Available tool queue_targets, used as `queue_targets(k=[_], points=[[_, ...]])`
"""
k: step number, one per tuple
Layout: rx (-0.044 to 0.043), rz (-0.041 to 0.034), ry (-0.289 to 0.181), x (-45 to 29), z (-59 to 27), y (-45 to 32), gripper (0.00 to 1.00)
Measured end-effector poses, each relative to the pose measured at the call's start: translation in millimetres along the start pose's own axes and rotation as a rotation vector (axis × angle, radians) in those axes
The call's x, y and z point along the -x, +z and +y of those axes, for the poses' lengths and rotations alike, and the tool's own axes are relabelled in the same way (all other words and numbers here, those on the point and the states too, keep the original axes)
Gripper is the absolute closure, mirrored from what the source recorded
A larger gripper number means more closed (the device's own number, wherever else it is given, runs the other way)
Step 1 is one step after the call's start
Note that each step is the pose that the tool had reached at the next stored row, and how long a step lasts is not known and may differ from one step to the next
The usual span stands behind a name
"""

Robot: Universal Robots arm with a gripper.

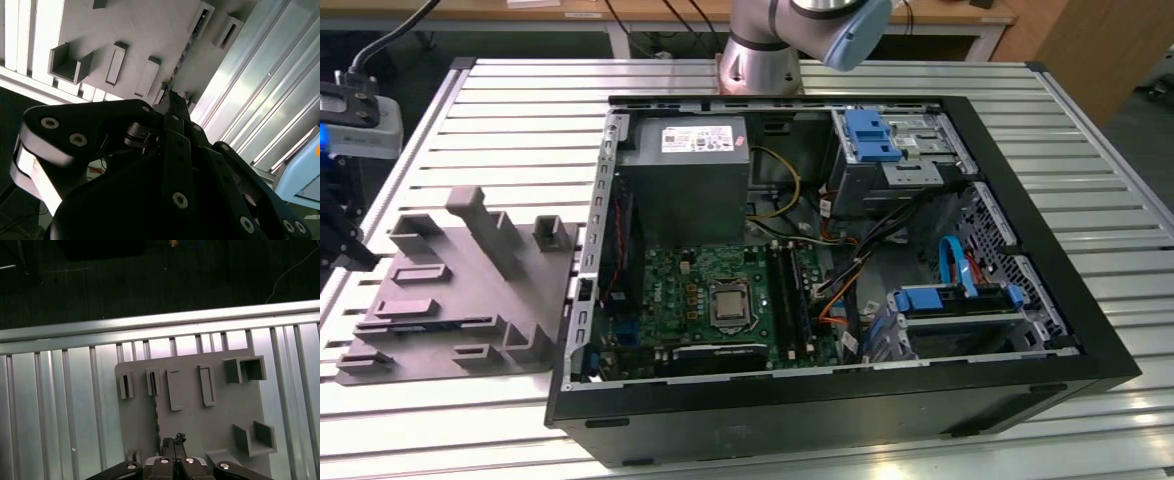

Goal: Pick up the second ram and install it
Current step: 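Pick up the second ram and move it above second insertion slot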

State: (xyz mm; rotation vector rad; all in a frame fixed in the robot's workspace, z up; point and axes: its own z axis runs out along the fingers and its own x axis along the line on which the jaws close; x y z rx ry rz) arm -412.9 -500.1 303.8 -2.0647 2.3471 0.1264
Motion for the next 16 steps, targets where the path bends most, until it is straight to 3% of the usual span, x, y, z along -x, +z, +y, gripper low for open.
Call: queue_targets(k=[5, 16], points=[[0.0009, -0.0025, -0.007, -3.1, -0.5, 7.8, 0.9], [0.003, -0.0124, -0.021, -6.4, -1.4, 17.1, 0.9]])
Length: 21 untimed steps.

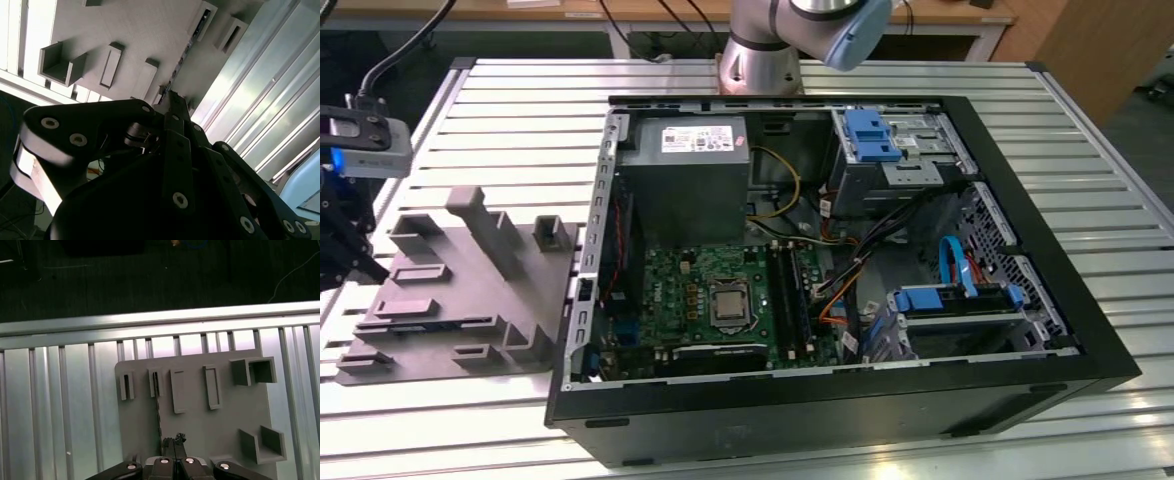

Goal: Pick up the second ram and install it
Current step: 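Pick up the second ram and move it above second insertion slot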

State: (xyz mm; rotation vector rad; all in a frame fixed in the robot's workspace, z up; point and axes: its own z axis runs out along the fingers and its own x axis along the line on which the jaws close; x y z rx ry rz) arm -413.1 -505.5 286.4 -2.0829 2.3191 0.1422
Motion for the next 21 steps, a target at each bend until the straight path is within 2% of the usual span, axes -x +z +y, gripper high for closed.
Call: queue_targets(k=[10, 21], points=[[0.0029, -0.006, -0.027, -3.1, -0.9, 13.1, 0.9], [0.0048, -0.0055, -0.051, -4.8, -1.9, 32.8, 0.9]])
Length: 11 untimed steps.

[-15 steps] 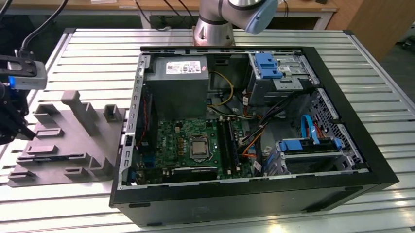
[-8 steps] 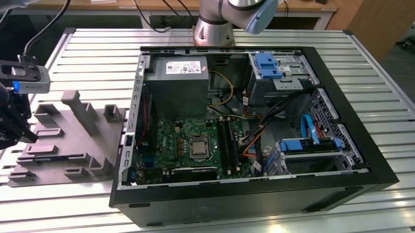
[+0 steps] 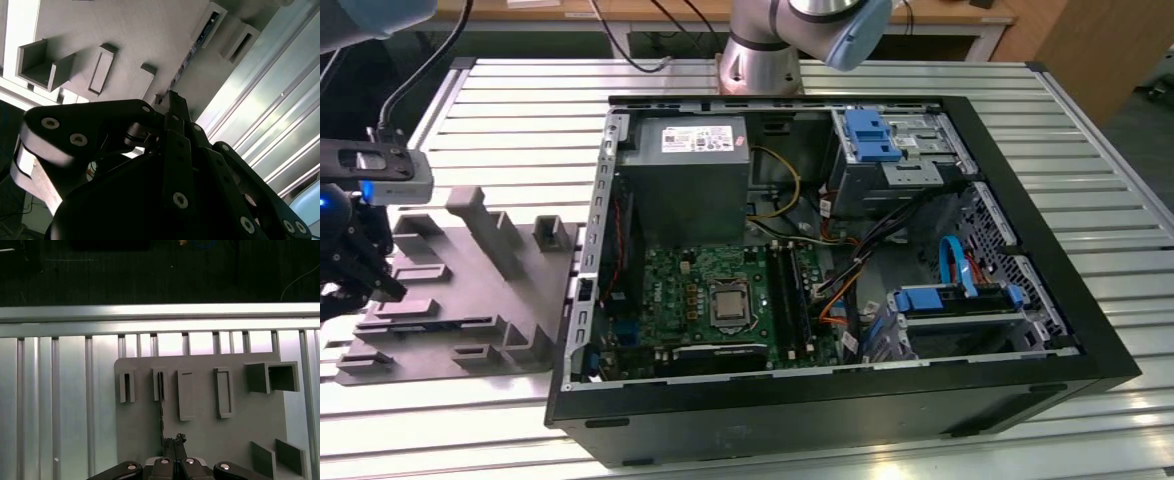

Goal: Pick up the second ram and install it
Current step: 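Pick up the second ram and move it above second insertion slot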

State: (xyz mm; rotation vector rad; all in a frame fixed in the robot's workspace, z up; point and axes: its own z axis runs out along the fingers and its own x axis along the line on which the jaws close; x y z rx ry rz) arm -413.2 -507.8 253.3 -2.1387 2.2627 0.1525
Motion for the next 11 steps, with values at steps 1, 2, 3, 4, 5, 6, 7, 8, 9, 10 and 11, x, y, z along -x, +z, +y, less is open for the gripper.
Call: queue_targets(k=[1, 2, 3, 4, 5, 6, 7, 8, 9, 10, 11], points=[[0.0001, 0.0001, -0.001, -0.1, -0.1, 1.4, 0.9], [0.0002, 0.0001, -0.002, -0.3, -0.2, 3.1, 0.9], [0.0002, 0.0002, -0.002, -0.4, -0.3, 4.8, 0.9], [0.0003, 0.0002, -0.003, -0.6, -0.4, 6.6, 0.9], [0.0004, 0.0003, -0.004, -0.7, -0.4, 8.0, 0.9], [0.0005, 0.0003, -0.004, -0.7, -0.5, 8.4, 0.9], [0.0006, 0.0004, -0.004, -0.7, -0.5, 8.4, 0.9], [0.0007, 0.0005, -0.004, -0.8, -0.4, 8.4, 0.9], [0.0005, 0.0003, -0.004, -0.7, -0.4, 8.6, 0.9], [0.0004, 0.0002, -0.004, -0.8, -0.5, 8.8, 0.9], [0.0005, 0.0003, -0.004, -0.8, -0.5, 8.8, 0.9]])
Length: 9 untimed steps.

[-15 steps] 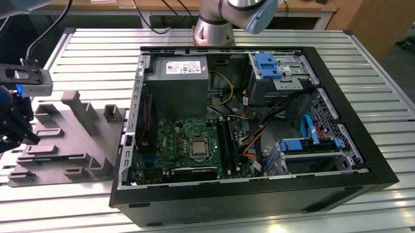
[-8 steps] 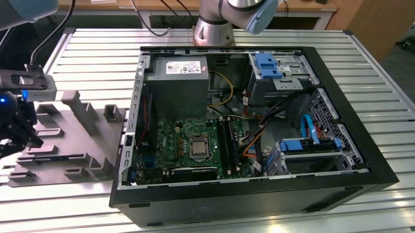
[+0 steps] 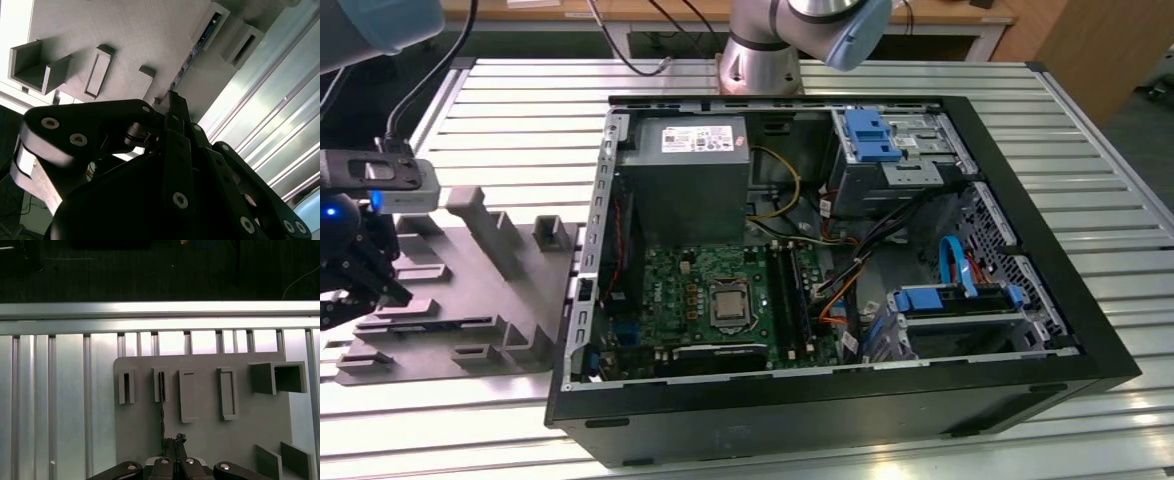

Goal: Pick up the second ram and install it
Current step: 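Pick up the second ram and move it above second insertion slot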

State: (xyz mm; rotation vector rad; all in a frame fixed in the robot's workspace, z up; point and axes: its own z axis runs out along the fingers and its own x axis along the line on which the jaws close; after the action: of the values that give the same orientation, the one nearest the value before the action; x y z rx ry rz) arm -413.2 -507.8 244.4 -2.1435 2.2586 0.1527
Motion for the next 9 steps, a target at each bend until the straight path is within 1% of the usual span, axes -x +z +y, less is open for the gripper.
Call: queue_targets(k=[3, 9], points=[[-0.0002, -0.0017, 0.0, -0.2, -0.2, 2.5, 0.9], [0.0, -0.002, 0.0, -1.0, -0.2, 10.5, 0.9]])
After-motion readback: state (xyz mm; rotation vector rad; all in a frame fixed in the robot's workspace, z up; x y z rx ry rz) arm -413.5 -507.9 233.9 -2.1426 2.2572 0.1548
